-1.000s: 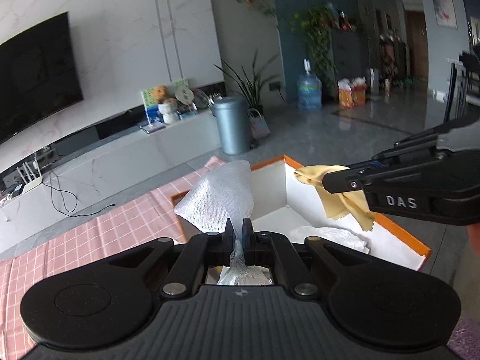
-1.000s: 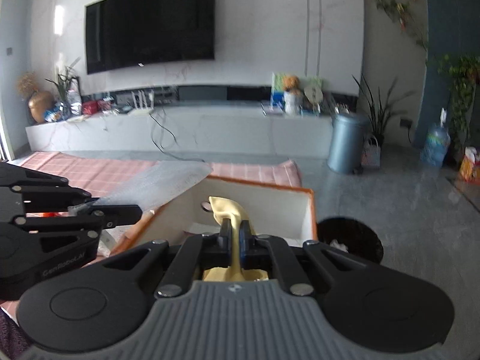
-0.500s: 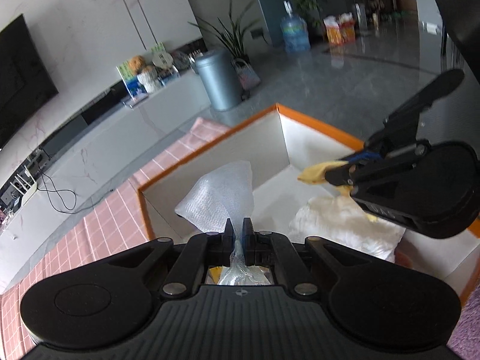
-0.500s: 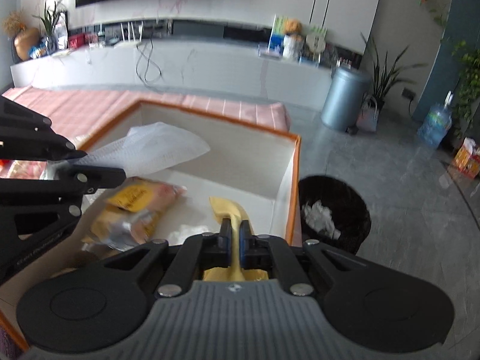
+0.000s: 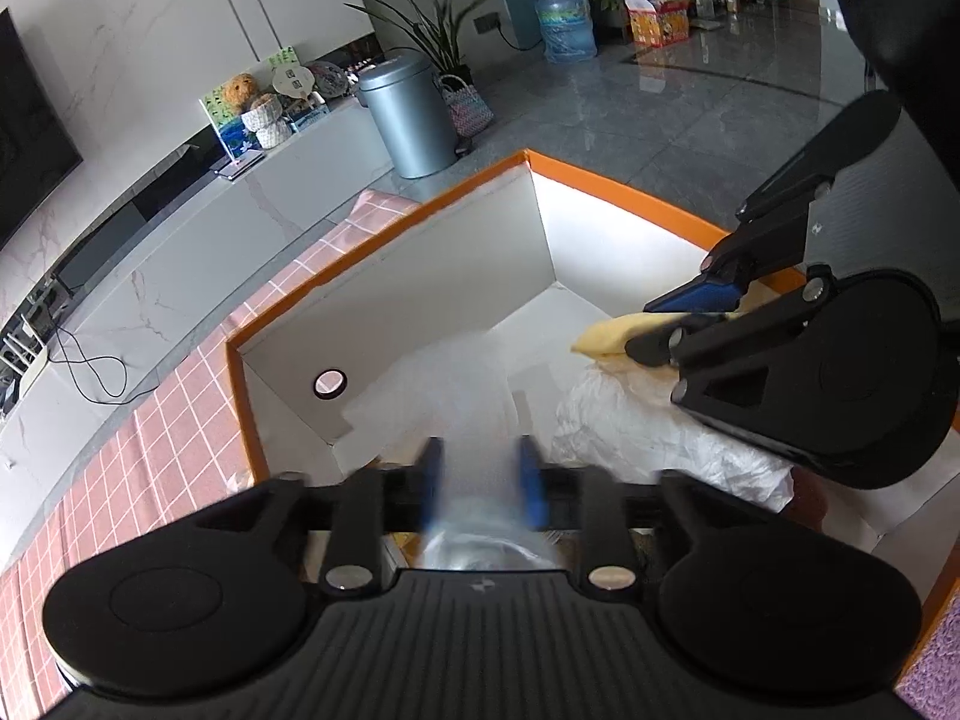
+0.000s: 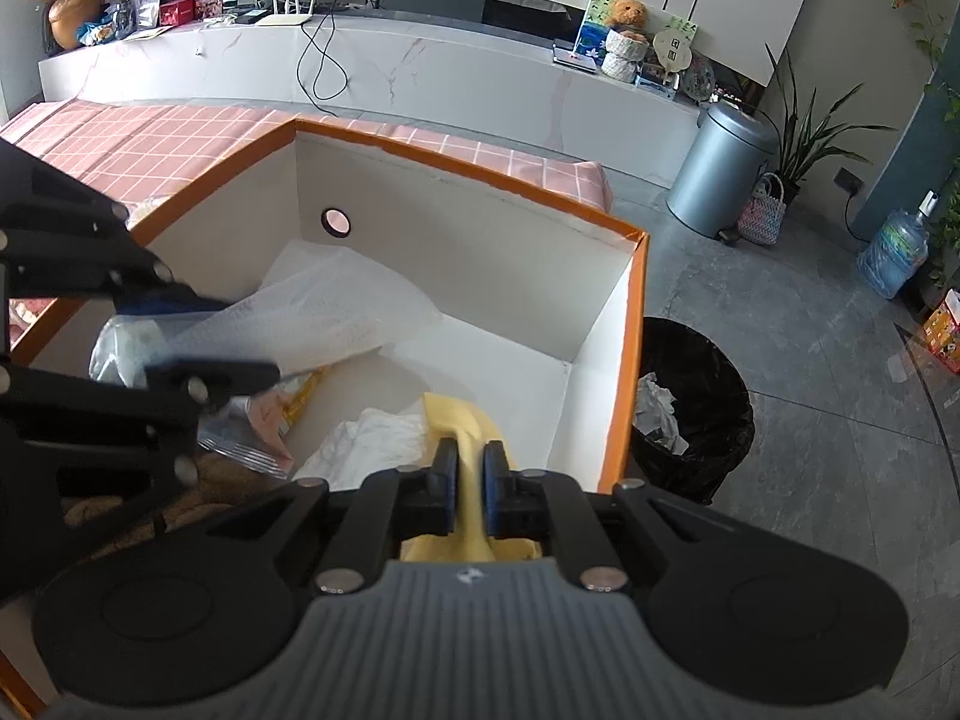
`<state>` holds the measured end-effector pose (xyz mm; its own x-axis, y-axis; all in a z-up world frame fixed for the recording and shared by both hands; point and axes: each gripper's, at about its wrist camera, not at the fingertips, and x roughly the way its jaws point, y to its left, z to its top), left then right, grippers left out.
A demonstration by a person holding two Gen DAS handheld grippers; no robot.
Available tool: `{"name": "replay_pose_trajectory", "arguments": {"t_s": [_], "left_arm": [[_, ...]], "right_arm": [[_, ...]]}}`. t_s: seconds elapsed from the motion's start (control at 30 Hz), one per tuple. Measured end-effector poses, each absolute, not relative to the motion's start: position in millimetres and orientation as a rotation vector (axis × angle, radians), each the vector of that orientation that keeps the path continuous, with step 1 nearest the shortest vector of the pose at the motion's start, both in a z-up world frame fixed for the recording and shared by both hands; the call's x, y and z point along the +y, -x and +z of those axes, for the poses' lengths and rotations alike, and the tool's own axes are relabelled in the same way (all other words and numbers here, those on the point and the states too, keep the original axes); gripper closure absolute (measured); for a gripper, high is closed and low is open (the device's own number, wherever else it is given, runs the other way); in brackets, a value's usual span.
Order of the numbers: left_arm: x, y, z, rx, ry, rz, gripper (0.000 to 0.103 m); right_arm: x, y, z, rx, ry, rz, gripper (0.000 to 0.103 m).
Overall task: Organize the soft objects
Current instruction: 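Lower both cloths into the box and open both grippers, then move both grippers back over the table toward the crocheted bag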
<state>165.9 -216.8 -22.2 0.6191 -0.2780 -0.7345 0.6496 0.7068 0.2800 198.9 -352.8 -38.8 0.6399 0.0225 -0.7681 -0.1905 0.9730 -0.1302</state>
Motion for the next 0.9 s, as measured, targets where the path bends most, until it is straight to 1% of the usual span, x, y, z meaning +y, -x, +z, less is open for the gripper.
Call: {"name": "replay_pose_trajectory", "arguments": {"t_s": [0.03, 0.07, 0.13, 0.23, 0.3, 0.33, 0.47, 0.53, 0.67, 0.8, 0.9], "left_arm": [[-215.2, -165.4, -20.3, 0.715, -0.558, -0.567, 0.047], [-214.9, -165.4, -17.6, 0.709, -0.550, -0.566, 0.045], [-211.6, -164.9, -12.8, 0.699, -0.538, -0.566, 0.044], [-205.2, -161.3, -4.6, 0.678, -0.513, -0.570, 0.037], [-201.0, -159.0, 1.6, 0.667, -0.488, -0.577, 0.034], [-198.9, -157.5, 4.4, 0.663, -0.478, -0.579, 0.032], [-190.8, -152.5, 14.0, 0.641, -0.454, -0.576, 0.030], [-186.1, -149.1, 18.1, 0.630, -0.441, -0.573, 0.030], [-177.2, -138.9, 25.9, 0.598, -0.403, -0.560, 0.029], [-164.4, -131.0, 33.9, 0.561, -0.350, -0.538, 0.029], [-152.2, -123.2, 41.0, 0.529, -0.301, -0.522, 0.029]], "right_arm": [[-353.0, -198.8, -38.1, 0.868, 0.207, 0.122, 0.076], [-352.8, -198.4, -37.2, 0.866, 0.209, 0.125, 0.073], [-351.6, -196.4, -34.6, 0.859, 0.214, 0.134, 0.072], [-350.9, -194.3, -29.0, 0.848, 0.218, 0.147, 0.066], [-350.7, -192.8, -24.6, 0.839, 0.214, 0.150, 0.065], [-350.6, -192.0, -22.2, 0.835, 0.209, 0.151, 0.061], [-351.0, -185.5, -13.9, 0.815, 0.182, 0.153, 0.049], [-349.6, -181.7, -10.5, 0.807, 0.182, 0.146, 0.038], [-346.8, -173.2, -2.8, 0.780, 0.175, 0.131, 0.036], [-343.0, -160.2, 6.1, 0.728, 0.161, 0.101, 0.025], [-336.5, -148.1, 12.1, 0.681, 0.161, 0.074, 0.020]]}}
